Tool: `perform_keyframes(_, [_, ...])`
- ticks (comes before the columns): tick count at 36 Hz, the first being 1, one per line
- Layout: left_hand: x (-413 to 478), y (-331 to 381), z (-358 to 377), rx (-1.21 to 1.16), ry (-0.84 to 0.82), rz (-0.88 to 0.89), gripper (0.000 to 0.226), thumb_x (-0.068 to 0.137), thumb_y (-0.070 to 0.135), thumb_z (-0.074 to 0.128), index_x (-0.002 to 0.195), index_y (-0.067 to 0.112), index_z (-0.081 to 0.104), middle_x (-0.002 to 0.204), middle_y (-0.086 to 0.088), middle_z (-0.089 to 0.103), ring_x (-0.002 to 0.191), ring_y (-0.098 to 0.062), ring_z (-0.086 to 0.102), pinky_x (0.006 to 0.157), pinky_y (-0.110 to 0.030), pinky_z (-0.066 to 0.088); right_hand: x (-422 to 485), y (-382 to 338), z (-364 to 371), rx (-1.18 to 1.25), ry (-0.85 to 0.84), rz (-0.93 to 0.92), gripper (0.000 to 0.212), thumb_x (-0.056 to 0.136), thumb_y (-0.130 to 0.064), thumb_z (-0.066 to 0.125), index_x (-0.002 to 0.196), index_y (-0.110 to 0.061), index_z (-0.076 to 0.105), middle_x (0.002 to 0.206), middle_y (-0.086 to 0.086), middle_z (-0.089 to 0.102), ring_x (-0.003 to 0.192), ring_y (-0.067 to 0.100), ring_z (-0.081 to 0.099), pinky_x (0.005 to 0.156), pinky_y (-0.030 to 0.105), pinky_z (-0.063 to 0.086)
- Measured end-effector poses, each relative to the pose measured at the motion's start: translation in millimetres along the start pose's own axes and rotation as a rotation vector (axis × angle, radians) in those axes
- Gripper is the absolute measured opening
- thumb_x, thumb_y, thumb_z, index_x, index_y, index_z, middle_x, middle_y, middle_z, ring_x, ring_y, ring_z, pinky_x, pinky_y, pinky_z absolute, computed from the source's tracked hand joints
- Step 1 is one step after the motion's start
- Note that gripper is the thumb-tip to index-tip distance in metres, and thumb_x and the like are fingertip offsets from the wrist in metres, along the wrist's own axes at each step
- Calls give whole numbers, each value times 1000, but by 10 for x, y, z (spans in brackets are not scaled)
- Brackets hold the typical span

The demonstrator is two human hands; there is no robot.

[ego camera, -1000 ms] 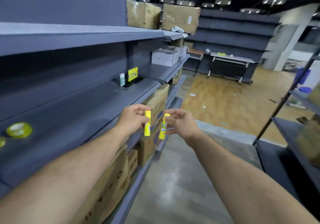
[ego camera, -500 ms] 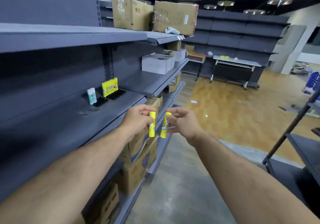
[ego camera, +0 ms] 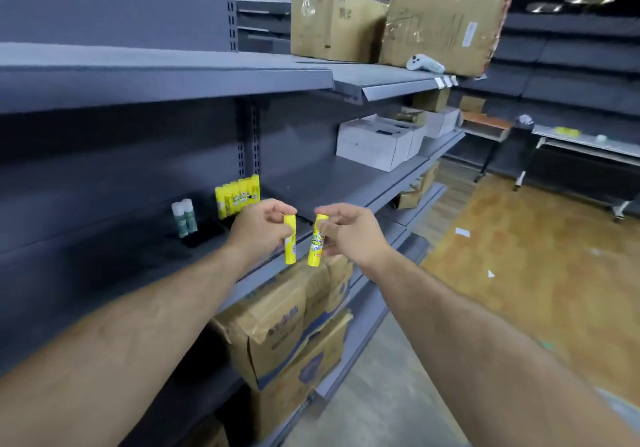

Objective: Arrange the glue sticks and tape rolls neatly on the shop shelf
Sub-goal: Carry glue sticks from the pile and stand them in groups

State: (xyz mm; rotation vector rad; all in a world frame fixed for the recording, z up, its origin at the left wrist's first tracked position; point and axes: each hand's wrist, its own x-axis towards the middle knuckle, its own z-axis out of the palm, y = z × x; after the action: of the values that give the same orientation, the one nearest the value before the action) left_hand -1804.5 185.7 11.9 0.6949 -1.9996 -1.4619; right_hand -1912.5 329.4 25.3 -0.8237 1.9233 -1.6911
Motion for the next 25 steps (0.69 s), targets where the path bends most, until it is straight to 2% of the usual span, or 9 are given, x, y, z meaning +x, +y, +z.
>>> perform_keyframes(3, [400, -143, -104, 29, 47, -19, 32, 78, -7, 63, 97, 17, 73, 76, 1, 65, 66, -18, 62, 81, -55, 58, 455, 70, 136, 16, -34, 5, 20, 95, 0, 64, 114, -5, 68, 79, 8, 62, 59, 17, 61, 53, 28, 56])
perform_keyframes(6, [728, -272, -259, 69, 117, -46, 32, 77, -3, 66, 90, 25, 73, 80, 1, 69, 68, -18, 65, 81, -52, 59, 870, 119, 309, 20, -76, 21, 19, 95, 1, 63, 113, -3, 68, 77, 7, 62, 58, 16, 63, 52, 26, 56])
perform_keyframes(11, [1116, -424, -537, 202, 238, -68, 29, 72, 6, 69, 84, 32, 71, 82, 8, 73, 82, -18, 71, 81, -44, 60, 1511, 168, 584, 24, -169, 11, 18, 93, -1, 66, 108, -11, 70, 75, 3, 67, 59, 12, 66, 54, 26, 56])
perform_keyframes(13, [1190, -455, -612, 271, 309, -61, 28, 72, 7, 70, 84, 31, 70, 79, 11, 71, 79, -11, 69, 74, -28, 59, 1709, 196, 691, 21, -206, 7, 19, 92, -3, 67, 107, -13, 70, 83, 6, 71, 64, 14, 68, 56, 28, 57])
perform_keyframes(15, [1220, -466, -643, 340, 364, -52, 27, 75, 5, 70, 88, 29, 70, 78, 16, 67, 71, 5, 61, 59, -6, 44, 1885, 212, 787, 12, -250, 0, 21, 91, -7, 69, 109, -16, 70, 96, 9, 73, 73, 18, 70, 59, 30, 57])
perform_keyframes(18, [1271, -513, -656, 411, 427, -25, 25, 76, 5, 70, 88, 28, 71, 74, 20, 65, 64, 12, 57, 55, -2, 38, 2115, 202, 896, -26, -294, -31, 20, 91, -10, 70, 110, -19, 70, 102, 7, 72, 78, 19, 71, 58, 28, 56])
perform_keyframes(20, [1297, -552, -658, 476, 462, -31, 25, 76, 8, 71, 86, 30, 71, 74, 24, 63, 68, 10, 58, 57, -1, 37, 2248, 196, 937, -17, -314, -63, 17, 92, -9, 70, 104, -21, 70, 100, 9, 70, 75, 18, 69, 57, 29, 57])
perform_keyframes(23, [1331, -605, -628, 553, 493, -21, 27, 77, 7, 72, 84, 33, 68, 73, 25, 62, 73, -4, 62, 60, -3, 40, 2403, 192, 962, 9, -376, -85, 17, 93, -6, 68, 101, -20, 69, 90, 4, 67, 69, 15, 66, 54, 29, 57])
perform_keyframes(25, [1348, -633, -601, 628, 512, -25, 22, 78, 7, 72, 87, 27, 71, 71, 22, 62, 70, -7, 61, 60, -8, 43, 2481, 177, 971, 41, -417, -85, 17, 93, -3, 68, 102, -17, 69, 84, 0, 66, 65, 14, 65, 53, 31, 58])
